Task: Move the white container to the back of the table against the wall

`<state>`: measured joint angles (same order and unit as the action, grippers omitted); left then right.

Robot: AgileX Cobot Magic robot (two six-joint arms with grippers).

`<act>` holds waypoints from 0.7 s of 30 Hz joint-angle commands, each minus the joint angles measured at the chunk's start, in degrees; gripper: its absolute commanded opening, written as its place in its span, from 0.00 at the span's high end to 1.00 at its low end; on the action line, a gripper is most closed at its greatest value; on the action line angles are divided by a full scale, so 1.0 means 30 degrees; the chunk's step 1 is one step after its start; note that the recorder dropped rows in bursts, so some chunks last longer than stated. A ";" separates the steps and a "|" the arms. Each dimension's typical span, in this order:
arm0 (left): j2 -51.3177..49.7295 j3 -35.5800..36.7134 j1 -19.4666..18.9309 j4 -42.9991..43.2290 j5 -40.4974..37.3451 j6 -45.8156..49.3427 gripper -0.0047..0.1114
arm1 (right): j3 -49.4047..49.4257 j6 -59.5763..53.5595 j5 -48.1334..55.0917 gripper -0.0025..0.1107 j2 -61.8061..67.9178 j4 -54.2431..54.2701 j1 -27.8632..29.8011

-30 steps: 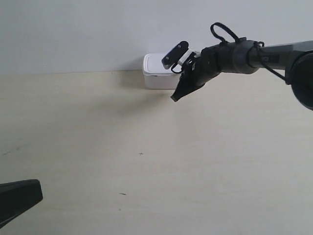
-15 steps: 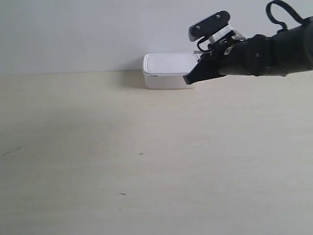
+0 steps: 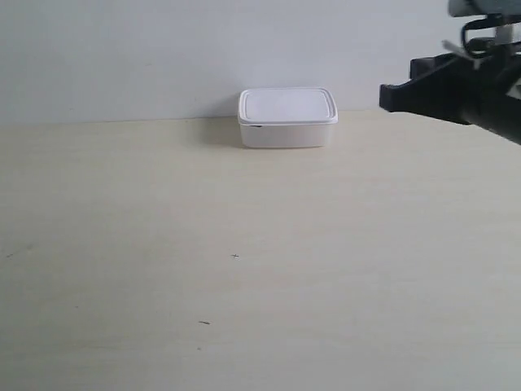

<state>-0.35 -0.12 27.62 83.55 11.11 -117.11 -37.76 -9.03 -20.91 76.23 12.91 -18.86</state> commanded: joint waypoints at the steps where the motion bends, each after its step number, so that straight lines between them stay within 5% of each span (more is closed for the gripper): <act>1: 0.0116 0.0040 0.0105 0.0464 0.0041 0.0182 0.96 | 0.2162 0.1818 -0.0495 0.98 -0.4059 -0.0619 0.0075; 9: 0.0116 0.0040 0.0105 0.0570 0.2492 0.0134 0.96 | 0.4786 0.6550 0.2187 0.98 -1.1801 -0.4643 0.0075; 21: 0.0116 0.0040 0.0105 0.0655 0.5049 0.0134 0.96 | 0.6041 0.7395 0.8469 0.98 -2.1250 -0.3696 0.0075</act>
<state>-0.35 -0.12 27.62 85.31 25.35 -116.90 -20.11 12.26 0.73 17.06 1.42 -18.86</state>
